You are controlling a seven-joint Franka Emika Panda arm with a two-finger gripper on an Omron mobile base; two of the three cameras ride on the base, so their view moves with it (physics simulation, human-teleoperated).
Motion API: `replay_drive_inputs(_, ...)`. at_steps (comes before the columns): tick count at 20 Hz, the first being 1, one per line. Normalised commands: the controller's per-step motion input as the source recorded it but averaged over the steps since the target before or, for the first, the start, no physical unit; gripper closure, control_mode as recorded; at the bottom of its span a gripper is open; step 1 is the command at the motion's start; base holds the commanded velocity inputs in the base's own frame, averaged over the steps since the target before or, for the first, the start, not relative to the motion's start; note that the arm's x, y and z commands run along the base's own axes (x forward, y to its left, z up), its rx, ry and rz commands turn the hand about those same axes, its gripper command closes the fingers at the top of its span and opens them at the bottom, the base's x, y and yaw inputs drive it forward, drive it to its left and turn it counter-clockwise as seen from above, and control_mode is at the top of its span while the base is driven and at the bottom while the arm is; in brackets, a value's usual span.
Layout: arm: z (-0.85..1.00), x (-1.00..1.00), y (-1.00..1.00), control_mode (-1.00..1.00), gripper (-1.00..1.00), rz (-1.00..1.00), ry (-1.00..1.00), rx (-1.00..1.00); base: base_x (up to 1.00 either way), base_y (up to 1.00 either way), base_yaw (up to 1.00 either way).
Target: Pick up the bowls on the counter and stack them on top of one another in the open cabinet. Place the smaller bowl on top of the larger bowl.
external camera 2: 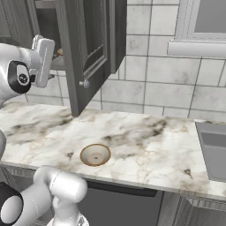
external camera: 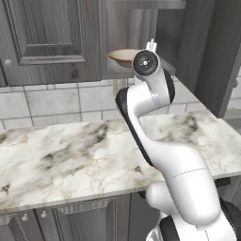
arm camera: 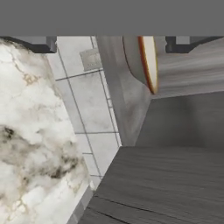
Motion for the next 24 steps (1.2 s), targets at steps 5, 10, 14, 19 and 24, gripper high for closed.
replay_drive_inputs(5,-0.19,-0.3,0.09,-1.0,-1.0,-0.18,-0.02,0.0,0.0,0.0,0.0)
replay_drive_inputs(10,-0.22,-0.37,0.01,-1.0,-1.0,-0.15,0.0,0.03,0.0,0.0,0.0)
replay_drive_inputs(14,-0.26,-0.35,0.03,-1.0,-1.0,-0.13,0.0,0.06,0.0,0.0,0.0)
replay_drive_inputs(19,-0.31,-0.34,0.01,-1.0,-1.0,-0.11,0.0,0.11,0.0,0.0,0.0)
replay_drive_inputs(24,-0.39,-0.21,0.02,-1.0,-1.0,-0.1,-0.01,0.12,0.0,0.0,0.0)
